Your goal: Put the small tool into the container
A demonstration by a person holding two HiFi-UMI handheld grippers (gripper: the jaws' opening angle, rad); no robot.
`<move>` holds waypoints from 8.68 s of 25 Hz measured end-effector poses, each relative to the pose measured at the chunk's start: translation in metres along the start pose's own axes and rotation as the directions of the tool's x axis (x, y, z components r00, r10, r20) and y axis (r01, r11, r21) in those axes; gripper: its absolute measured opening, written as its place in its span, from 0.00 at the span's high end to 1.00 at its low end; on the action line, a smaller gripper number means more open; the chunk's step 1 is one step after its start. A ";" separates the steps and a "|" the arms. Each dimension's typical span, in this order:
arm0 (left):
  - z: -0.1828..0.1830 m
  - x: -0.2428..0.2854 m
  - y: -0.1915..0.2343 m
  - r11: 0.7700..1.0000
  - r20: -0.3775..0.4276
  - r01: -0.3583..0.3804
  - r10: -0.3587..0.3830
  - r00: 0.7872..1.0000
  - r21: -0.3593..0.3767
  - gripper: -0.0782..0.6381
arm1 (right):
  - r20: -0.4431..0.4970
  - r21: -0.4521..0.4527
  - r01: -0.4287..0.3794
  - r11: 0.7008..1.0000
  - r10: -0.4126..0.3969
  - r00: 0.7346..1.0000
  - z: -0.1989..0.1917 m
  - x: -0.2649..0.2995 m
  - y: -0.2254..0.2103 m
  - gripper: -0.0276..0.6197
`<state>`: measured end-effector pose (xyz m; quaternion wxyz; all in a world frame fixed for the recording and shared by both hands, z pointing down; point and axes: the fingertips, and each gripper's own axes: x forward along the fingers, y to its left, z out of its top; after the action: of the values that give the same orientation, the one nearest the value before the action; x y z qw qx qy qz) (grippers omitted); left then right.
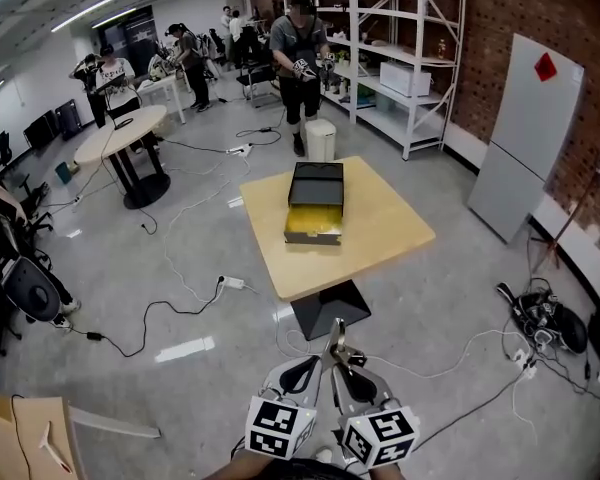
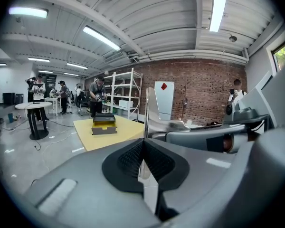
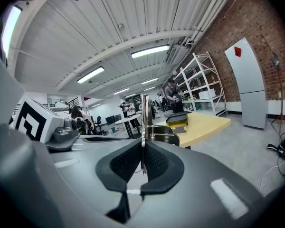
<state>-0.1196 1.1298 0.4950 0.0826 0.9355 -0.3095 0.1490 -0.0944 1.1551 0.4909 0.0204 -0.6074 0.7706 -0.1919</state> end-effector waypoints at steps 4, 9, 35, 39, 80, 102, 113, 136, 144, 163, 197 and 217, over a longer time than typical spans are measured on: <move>0.030 0.064 0.049 1.000 -0.009 0.005 -0.005 1.000 -0.003 0.88 | -0.013 0.001 0.009 1.000 -0.009 1.000 0.032 0.069 -0.038 0.95; 0.058 0.160 0.161 1.000 -0.019 0.015 -0.015 1.000 -0.001 0.88 | -0.019 -0.002 0.014 1.000 -0.014 1.000 0.065 0.209 -0.079 0.95; 0.196 0.275 1.001 0.996 0.015 0.092 -0.092 0.996 -0.016 0.88 | -0.050 -0.022 0.099 0.995 -0.100 0.994 0.200 1.019 0.152 0.95; 0.189 0.277 1.059 0.996 0.019 0.080 -0.079 0.997 -0.032 0.88 | -0.061 -0.039 0.095 0.995 -0.098 0.993 0.194 1.069 0.173 0.95; 0.500 1.262 1.017 0.990 -0.061 -0.112 0.107 0.992 -0.087 0.88 | -0.156 -0.067 -0.076 0.995 0.065 0.986 0.557 1.414 -0.748 0.95; 0.494 1.380 1.207 0.970 -0.093 -0.181 0.167 0.981 -0.163 0.88 | -0.429 -0.383 -0.295 0.875 0.114 0.896 0.561 1.656 -0.800 0.95; 0.487 1.381 1.366 0.977 -0.077 -0.139 0.128 0.989 -0.163 0.88 | -0.664 -0.409 -0.407 0.817 0.040 0.747 0.524 1.806 -0.748 0.95; 0.489 1.269 1.535 0.961 -0.056 -0.177 0.169 0.984 -0.212 0.88 | -0.920 -0.236 -0.342 0.910 -0.096 0.380 0.470 1.932 -0.642 0.95; 0.481 1.265 1.565 0.955 -0.058 -0.198 0.190 0.980 -0.220 0.88 | -0.948 -0.239 -0.340 0.910 -0.142 0.286 0.443 1.956 -0.649 0.94; 0.501 1.288 1.570 0.956 -0.061 -0.199 0.190 0.980 -0.215 0.88 | -0.933 -0.282 -0.437 0.854 -0.139 0.331 0.458 1.977 -0.672 0.69; 0.583 1.360 1.231 0.966 -0.056 -0.209 0.203 0.978 -0.151 0.87 | -0.674 -0.260 -0.336 0.905 0.078 0.734 0.603 1.701 -0.816 0.85; 0.623 1.424 1.087 0.972 0.000 -0.208 0.210 0.978 -0.110 0.87 | -0.327 -0.225 -0.328 0.917 0.246 0.912 0.685 1.570 -0.858 0.95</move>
<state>0.4543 -0.6772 0.4460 0.1157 0.8926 -0.4145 0.1343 0.4729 -0.6741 0.4490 -0.1500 -0.4480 0.8657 -0.1652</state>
